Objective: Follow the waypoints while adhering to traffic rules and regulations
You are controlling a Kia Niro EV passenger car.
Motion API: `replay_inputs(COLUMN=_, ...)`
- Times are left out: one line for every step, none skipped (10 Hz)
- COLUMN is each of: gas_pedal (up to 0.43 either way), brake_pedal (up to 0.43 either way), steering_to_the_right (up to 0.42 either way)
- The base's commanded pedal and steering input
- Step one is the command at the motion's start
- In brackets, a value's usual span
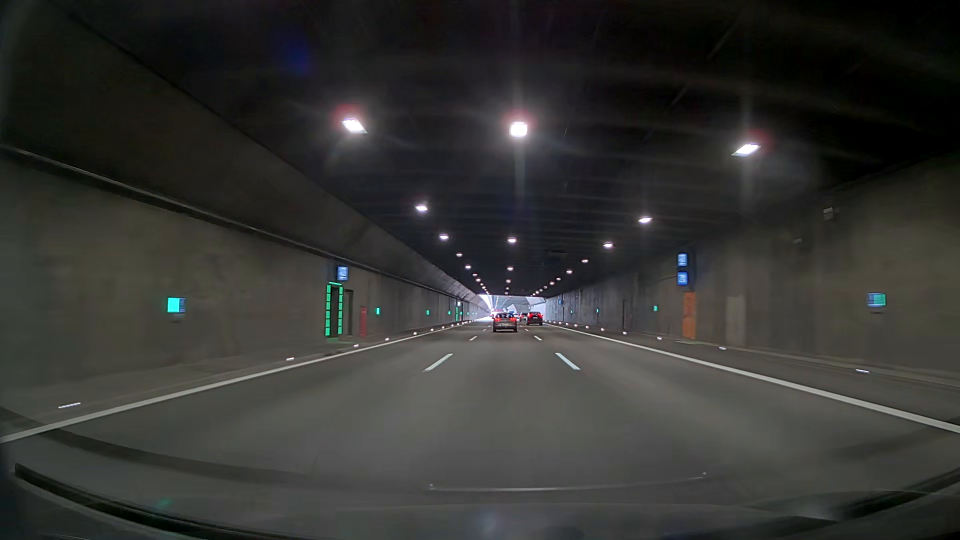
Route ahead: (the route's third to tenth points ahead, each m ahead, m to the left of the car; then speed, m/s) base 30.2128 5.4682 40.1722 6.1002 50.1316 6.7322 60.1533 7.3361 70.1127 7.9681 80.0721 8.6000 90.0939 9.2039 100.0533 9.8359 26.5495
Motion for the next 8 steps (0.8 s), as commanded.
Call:
replay_inputs(gas_pedal=0.047, brake_pedal=0.0, steering_to_the_right=0.0)
replay_inputs(gas_pedal=0.047, brake_pedal=0.0, steering_to_the_right=0.0)
replay_inputs(gas_pedal=0.047, brake_pedal=0.0, steering_to_the_right=0.0)
replay_inputs(gas_pedal=0.047, brake_pedal=0.0, steering_to_the_right=0.0)
replay_inputs(gas_pedal=0.047, brake_pedal=0.0, steering_to_the_right=0.0)
replay_inputs(gas_pedal=0.047, brake_pedal=0.0, steering_to_the_right=0.0)
replay_inputs(gas_pedal=0.047, brake_pedal=0.0, steering_to_the_right=0.0)
replay_inputs(gas_pedal=0.047, brake_pedal=0.0, steering_to_the_right=0.0)
